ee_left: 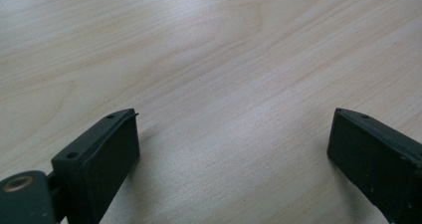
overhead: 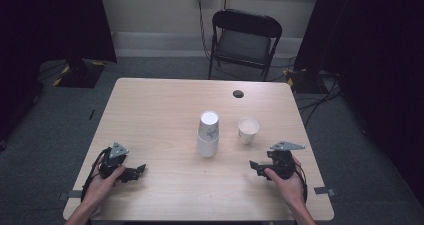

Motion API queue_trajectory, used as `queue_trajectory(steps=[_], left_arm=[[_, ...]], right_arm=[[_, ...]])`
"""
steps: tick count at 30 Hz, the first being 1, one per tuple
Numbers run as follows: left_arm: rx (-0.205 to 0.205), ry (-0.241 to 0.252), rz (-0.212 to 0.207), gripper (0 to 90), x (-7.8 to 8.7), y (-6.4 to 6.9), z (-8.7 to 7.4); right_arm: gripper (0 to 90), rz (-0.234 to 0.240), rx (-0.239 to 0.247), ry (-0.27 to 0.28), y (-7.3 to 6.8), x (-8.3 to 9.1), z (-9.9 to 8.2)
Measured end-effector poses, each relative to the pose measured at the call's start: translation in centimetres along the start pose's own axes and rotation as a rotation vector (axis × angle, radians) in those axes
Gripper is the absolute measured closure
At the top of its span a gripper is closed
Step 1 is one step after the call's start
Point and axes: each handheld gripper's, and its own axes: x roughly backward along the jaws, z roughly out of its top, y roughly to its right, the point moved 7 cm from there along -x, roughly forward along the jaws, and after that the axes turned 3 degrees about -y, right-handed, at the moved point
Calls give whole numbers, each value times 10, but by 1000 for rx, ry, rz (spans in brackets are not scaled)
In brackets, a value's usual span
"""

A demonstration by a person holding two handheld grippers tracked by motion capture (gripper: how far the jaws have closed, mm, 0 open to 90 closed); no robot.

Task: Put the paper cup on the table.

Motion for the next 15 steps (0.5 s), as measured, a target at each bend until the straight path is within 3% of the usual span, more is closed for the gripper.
queue_trajectory(steps=[7,11,13,15], left_arm=[[-3,0,0,58,0,0,0],[-1,1,0,58,0,0,0],[-1,1,0,58,0,0,0],[-3,0,0,58,0,0,0]], right_arm=[[182,-36,32,-78,-5,-14,-24],[165,-53,30,-50,-6,-16,-26],[137,-89,68,-23,-7,-19,-27],[133,-105,75,-13,-7,-21,-28]])
